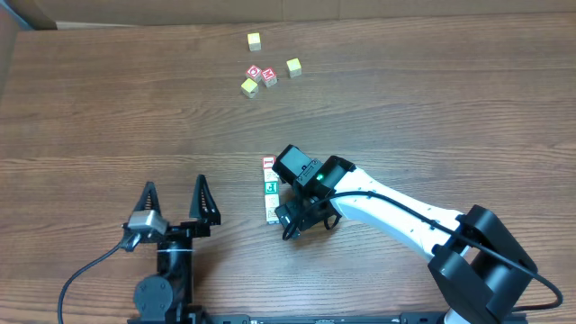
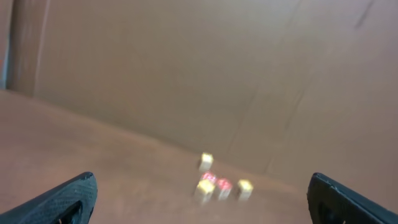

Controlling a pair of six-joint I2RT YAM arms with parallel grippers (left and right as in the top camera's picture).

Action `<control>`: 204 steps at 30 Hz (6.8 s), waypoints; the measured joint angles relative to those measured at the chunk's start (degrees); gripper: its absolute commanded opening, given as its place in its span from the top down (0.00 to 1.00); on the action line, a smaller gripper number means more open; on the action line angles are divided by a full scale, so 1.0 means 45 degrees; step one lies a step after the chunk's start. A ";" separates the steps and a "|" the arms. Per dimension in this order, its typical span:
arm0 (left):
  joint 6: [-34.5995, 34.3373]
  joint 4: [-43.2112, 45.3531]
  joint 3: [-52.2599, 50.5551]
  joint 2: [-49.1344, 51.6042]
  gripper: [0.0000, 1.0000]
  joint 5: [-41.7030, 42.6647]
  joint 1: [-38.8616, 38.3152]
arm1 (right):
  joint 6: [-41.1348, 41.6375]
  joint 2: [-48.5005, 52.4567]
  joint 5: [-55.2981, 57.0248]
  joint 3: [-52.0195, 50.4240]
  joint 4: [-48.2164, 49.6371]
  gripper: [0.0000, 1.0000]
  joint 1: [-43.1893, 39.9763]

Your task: Flip 5 blocks

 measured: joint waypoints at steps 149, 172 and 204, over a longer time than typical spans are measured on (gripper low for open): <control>0.4668 -0.2982 0.0000 0.0000 0.00 0.0223 0.0000 | -0.3385 -1.5295 0.1394 -0.2482 0.3444 0.00 -0.6912; 0.4668 -0.2982 0.0000 0.0000 0.00 0.0233 0.0000 | -0.3385 -2.0691 -0.0515 -0.5974 1.1487 0.00 -0.8505; 0.4668 -0.2982 0.0000 0.0000 0.00 0.0233 0.0000 | -0.3385 -2.3159 -0.0529 -1.3673 1.6844 0.00 -0.8592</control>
